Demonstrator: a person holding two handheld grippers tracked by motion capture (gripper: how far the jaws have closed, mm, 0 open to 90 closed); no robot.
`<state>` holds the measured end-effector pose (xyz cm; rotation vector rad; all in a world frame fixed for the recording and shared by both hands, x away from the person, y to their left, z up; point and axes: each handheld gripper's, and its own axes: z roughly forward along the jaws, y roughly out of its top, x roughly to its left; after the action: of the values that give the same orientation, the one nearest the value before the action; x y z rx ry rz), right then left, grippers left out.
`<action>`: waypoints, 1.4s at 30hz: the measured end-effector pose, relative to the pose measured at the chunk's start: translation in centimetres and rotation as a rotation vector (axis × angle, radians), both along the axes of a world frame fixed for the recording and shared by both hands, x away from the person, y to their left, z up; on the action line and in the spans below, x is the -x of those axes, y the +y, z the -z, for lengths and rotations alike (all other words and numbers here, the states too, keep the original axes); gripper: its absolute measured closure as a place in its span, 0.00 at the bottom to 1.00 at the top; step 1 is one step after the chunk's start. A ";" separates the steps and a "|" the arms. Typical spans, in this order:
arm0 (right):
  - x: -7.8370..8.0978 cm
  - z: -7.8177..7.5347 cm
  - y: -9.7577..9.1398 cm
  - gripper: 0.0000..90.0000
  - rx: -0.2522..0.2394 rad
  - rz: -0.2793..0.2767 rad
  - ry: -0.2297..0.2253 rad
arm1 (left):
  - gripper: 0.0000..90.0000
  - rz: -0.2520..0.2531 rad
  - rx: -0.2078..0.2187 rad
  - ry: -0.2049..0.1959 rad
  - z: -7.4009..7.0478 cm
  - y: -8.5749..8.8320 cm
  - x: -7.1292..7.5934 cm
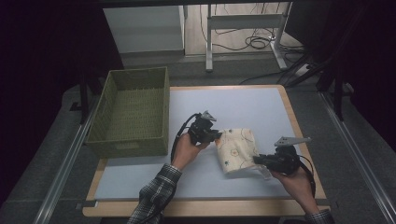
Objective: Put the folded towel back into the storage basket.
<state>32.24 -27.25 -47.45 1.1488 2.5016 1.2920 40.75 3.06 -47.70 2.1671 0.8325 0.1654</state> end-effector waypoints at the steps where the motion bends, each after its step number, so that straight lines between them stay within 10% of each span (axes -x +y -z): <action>1: -0.1 -0.1 0.2 0.91 0.002 -0.004 -0.002 | 0.92 -0.001 -0.004 0.001 -0.2 0.2 0.0; 26: -2.1 -2.3 4.0 0.91 -0.055 -0.066 -0.011 | 0.90 -0.029 -0.185 0.032 -5.4 4.2 -0.8; 42: -4.1 -3.8 7.5 0.91 -0.079 -0.111 -0.002 | 0.95 -0.092 -0.215 -0.003 -7.1 8.0 -1.0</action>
<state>36.33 -19.77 -43.70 1.0363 2.5672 1.4305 41.77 11.01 -40.58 2.3271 0.9507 0.3175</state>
